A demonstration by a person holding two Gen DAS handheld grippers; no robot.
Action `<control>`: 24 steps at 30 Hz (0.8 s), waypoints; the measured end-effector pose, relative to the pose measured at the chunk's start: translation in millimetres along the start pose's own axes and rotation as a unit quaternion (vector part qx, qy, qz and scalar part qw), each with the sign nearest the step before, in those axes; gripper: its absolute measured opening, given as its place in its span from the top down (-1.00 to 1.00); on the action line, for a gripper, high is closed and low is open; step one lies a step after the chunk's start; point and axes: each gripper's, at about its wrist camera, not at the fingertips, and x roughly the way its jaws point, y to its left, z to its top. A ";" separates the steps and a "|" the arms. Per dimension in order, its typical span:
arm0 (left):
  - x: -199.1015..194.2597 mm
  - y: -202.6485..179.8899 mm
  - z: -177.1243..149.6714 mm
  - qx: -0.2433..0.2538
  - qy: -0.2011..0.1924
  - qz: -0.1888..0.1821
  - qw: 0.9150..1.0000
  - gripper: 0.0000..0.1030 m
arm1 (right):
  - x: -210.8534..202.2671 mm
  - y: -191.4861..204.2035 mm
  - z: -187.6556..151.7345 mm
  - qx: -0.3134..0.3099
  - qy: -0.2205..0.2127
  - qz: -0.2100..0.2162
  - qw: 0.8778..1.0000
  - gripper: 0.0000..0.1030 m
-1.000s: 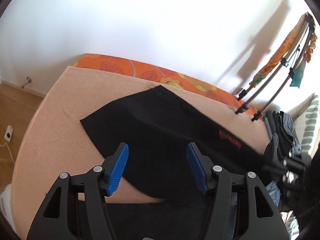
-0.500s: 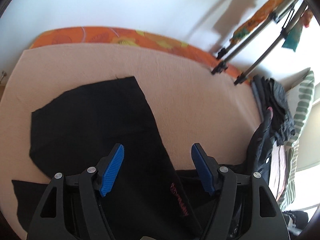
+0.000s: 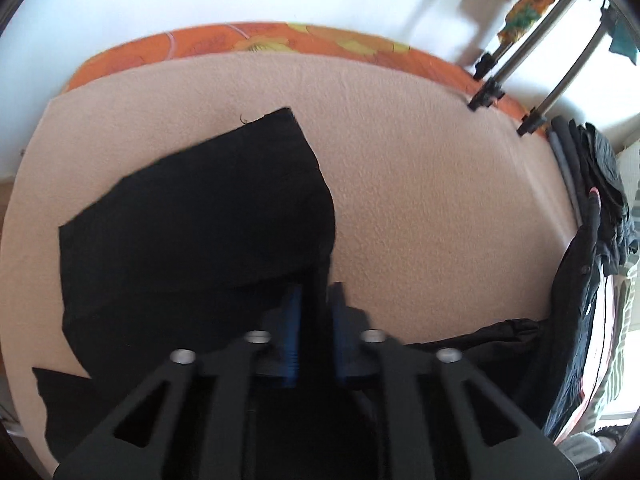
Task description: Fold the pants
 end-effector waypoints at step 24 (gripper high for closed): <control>-86.1 99.0 -84.8 -0.110 -0.110 -0.053 0.986 0.90 | -6.6 -135.0 3.9 -0.041 0.091 0.101 0.990 -0.64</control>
